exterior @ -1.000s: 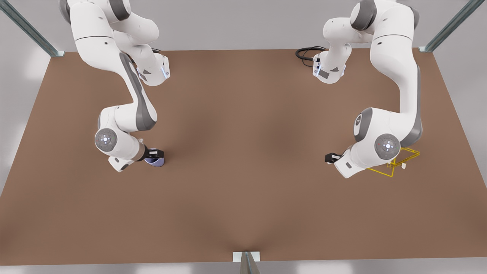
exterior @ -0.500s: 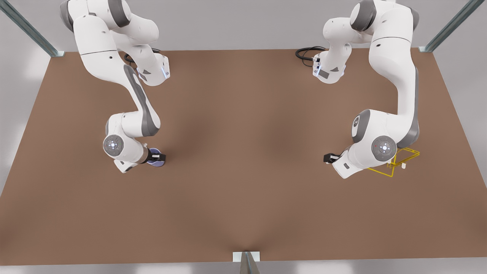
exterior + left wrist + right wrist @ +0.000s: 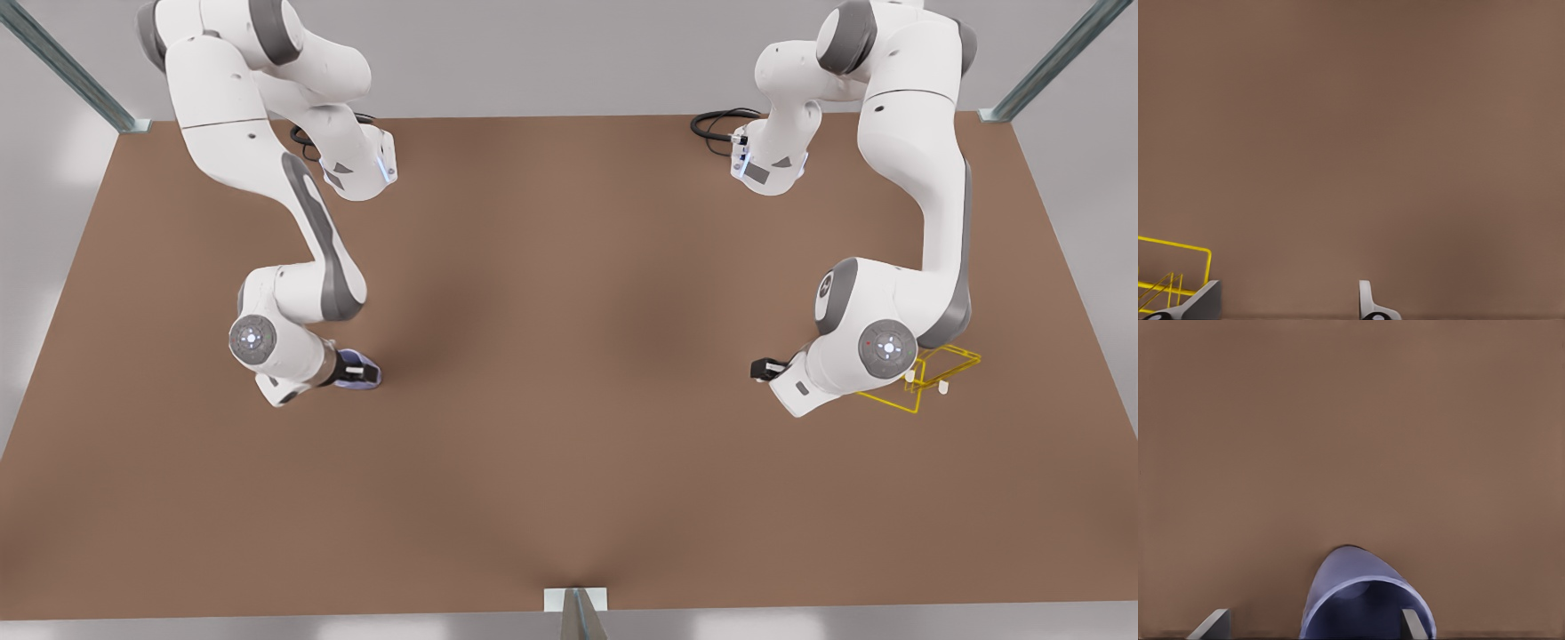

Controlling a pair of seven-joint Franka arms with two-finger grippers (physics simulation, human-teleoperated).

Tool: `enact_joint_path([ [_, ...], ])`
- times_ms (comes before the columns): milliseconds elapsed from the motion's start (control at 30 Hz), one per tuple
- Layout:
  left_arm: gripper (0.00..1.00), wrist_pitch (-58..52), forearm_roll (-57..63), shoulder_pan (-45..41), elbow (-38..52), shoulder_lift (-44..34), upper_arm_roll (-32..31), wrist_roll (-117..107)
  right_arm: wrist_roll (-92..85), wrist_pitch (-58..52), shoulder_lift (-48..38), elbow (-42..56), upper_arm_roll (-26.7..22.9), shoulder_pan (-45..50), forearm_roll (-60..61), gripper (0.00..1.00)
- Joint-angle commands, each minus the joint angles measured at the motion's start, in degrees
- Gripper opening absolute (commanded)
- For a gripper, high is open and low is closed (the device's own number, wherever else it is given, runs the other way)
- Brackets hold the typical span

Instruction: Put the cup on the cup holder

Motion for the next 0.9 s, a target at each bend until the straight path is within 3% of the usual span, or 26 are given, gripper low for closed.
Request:
enact_joint_path([
  [0, 1.0, 0.03, 0.05, 0.0, 0.06, -0.04, -0.01, -0.59, -0.04, -2.74, -0.88, -0.36, -0.01, -0.05, 0.0, 1.0],
  [200, 1.0, 0.03, 0.14, 0.0, 0.06, -0.04, -0.01, -0.59, -0.92, 5.52, 3.95, -4.4, 0.08, -0.49, 0.0, 1.0],
  [233, 1.0, 0.47, 0.14, 0.0, 0.06, -0.04, -0.01, -0.5, -0.83, 5.43, 3.95, -4.49, 0.16, -0.32, 0.0, 0.9],
  [267, 1.0, 0.47, 0.14, 0.0, 0.06, -0.04, -0.01, -0.51, -0.74, 5.0, 3.95, -4.31, 0.34, -0.32, 0.0, 0.59],
  [300, 1.0, 0.47, 0.14, 0.0, 0.06, -0.04, -0.01, -0.5, -0.74, 4.56, 3.87, -4.05, 0.43, -0.23, 0.0, 0.36],
  [333, 1.0, 0.56, 0.14, 0.0, 0.06, 0.05, -0.01, -0.5, -0.65, 4.38, 3.78, -3.87, 0.52, -0.23, 0.17, 0.21],
  [700, 1.0, 0.29, 0.14, 0.0, 0.06, -0.04, 0.07, -0.51, 0.05, 3.41, 2.99, -2.29, 0.52, -0.58, 0.26, 0.21],
  [867, 1.0, 0.29, 1.01, 0.0, 0.23, -0.04, 0.42, -0.59, 5.15, -5.46, 2.02, 4.03, 2.45, -0.23, 3.42, 0.21],
])
